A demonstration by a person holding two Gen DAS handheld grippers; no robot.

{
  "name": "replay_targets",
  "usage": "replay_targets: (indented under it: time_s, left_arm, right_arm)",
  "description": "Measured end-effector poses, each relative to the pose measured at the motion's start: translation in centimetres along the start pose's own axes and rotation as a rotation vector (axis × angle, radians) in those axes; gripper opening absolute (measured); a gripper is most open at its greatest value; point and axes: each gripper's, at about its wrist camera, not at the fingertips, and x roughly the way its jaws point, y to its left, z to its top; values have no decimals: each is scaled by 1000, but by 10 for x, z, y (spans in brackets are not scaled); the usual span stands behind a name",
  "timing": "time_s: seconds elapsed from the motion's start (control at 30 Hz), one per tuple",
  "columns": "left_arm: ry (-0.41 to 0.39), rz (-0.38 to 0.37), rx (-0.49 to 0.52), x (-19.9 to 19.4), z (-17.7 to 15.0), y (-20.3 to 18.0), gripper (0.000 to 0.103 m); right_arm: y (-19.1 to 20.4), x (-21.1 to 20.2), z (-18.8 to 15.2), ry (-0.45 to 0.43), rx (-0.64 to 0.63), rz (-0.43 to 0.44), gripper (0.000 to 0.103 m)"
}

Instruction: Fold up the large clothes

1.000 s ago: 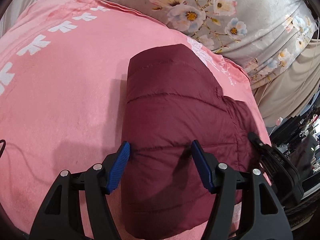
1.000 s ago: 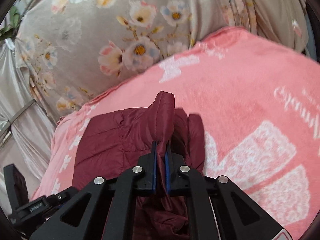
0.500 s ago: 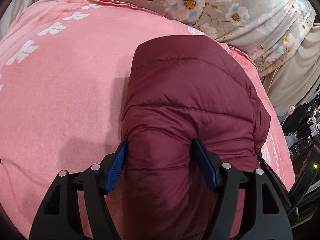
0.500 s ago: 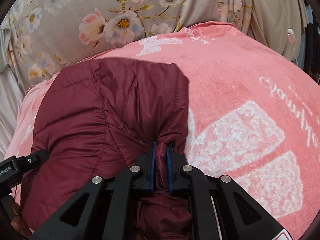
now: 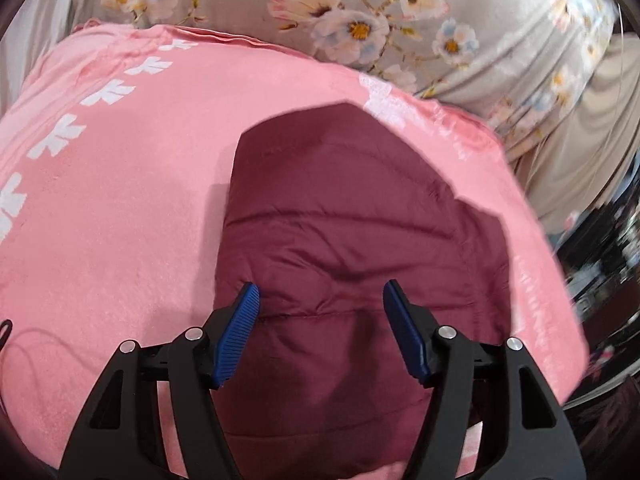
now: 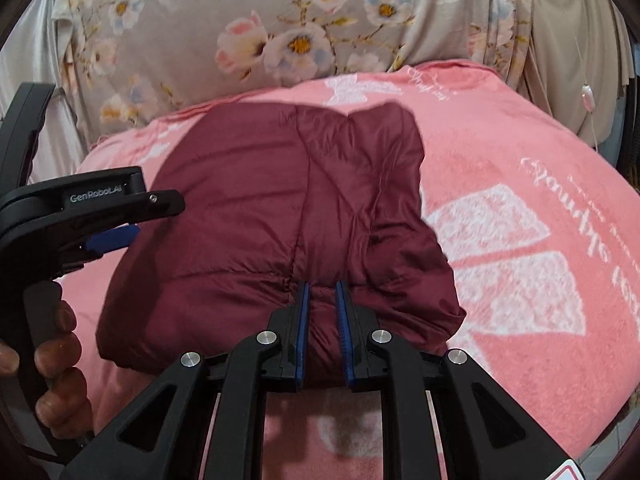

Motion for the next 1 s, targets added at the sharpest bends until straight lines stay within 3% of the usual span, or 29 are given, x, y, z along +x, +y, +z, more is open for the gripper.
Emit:
replay_targets:
  time_s: [0.37, 0.63, 0.77, 0.8, 0.83, 0.87, 0.9, 1.0]
  left_arm:
    - [-27, 110, 83, 27, -13, -8, 64]
    - [-42, 132, 94, 37, -19, -6, 65]
    - [-13, 85, 72, 28, -12, 0, 65]
    - [-5, 43, 26, 20, -6, 9, 66]
    - [-3, 6, -23, 12, 0, 19, 70]
    - [-3, -16, -56, 8, 3, 25, 75]
    - [-6, -43, -97, 2, 9, 34, 86]
    - [7, -97, -180, 4, 19, 52, 93]
  right_arm:
    - [10, 26, -11, 8, -62, -33, 11]
    - [13, 29, -14, -8, -86, -36, 11]
    - [-1, 3, 6, -18, 14, 26, 16]
    - [-6, -9, 14, -60, 40, 28, 26]
    - [-9, -17, 20, -94, 54, 20, 47]
    - [-13, -25, 28, -135, 70, 3, 60]
    - [-18, -30, 38, -170, 86, -22, 76]
    - [-25, -16, 55, -155, 105, -30, 77]
